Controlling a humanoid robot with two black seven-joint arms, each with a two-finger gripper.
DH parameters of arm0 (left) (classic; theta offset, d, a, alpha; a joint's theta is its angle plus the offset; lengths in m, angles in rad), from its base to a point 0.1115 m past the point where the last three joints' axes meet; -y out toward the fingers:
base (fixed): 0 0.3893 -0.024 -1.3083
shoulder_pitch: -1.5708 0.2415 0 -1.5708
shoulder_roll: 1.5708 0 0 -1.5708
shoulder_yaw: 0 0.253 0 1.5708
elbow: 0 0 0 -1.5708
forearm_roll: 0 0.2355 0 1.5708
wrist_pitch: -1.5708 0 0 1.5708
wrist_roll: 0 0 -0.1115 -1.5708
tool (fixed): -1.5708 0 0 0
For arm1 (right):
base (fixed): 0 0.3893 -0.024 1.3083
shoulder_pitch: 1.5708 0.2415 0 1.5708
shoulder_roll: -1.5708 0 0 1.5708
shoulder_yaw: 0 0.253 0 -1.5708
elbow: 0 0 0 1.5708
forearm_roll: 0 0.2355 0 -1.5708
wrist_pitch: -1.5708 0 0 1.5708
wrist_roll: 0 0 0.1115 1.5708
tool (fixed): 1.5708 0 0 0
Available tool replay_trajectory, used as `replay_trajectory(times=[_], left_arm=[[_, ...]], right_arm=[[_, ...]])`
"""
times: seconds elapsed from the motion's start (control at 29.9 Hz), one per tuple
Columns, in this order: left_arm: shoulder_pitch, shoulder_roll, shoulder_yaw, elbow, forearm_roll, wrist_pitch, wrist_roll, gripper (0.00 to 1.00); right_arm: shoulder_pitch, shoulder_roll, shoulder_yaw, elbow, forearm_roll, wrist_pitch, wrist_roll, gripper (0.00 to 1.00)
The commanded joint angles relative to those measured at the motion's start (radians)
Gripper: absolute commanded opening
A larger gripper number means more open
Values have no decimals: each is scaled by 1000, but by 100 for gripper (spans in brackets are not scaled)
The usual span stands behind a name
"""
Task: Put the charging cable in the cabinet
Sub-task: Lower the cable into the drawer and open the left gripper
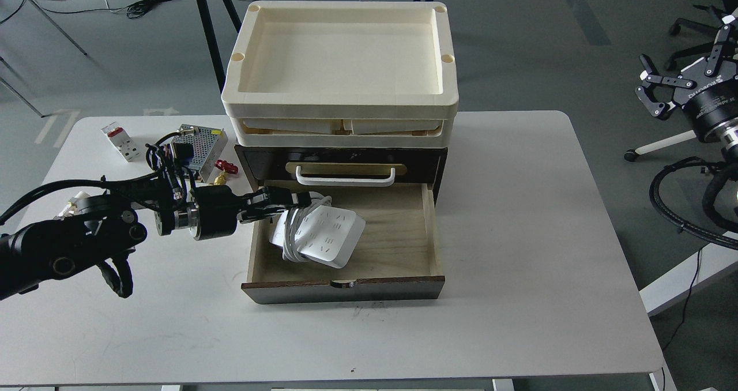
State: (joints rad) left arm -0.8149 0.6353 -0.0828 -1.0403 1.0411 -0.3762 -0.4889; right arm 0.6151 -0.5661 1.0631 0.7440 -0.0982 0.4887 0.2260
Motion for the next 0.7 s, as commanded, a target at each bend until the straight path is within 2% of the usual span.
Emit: replay_trajectory(times=[0.0,0.1,0.13,0.43,0.67], left_arm=[[0,1,0,2,1,-32,0,15],[2,1,-3,2,-1,-67,0,40],[2,3,-3,2,-1,-70,0,45],[0,6,-12,-1,-7,-75,0,60],[9,84,-17,-1,-39,-75,0,62]], right_arm=[[0,0,0,0,0,0,3,100],[0,0,0,0,0,0,3,100],[0,0,0,0,0,0,1,100],[-6,0,4,2,2,0,3,100],[-8,-11,6,2,2,0,3,100]])
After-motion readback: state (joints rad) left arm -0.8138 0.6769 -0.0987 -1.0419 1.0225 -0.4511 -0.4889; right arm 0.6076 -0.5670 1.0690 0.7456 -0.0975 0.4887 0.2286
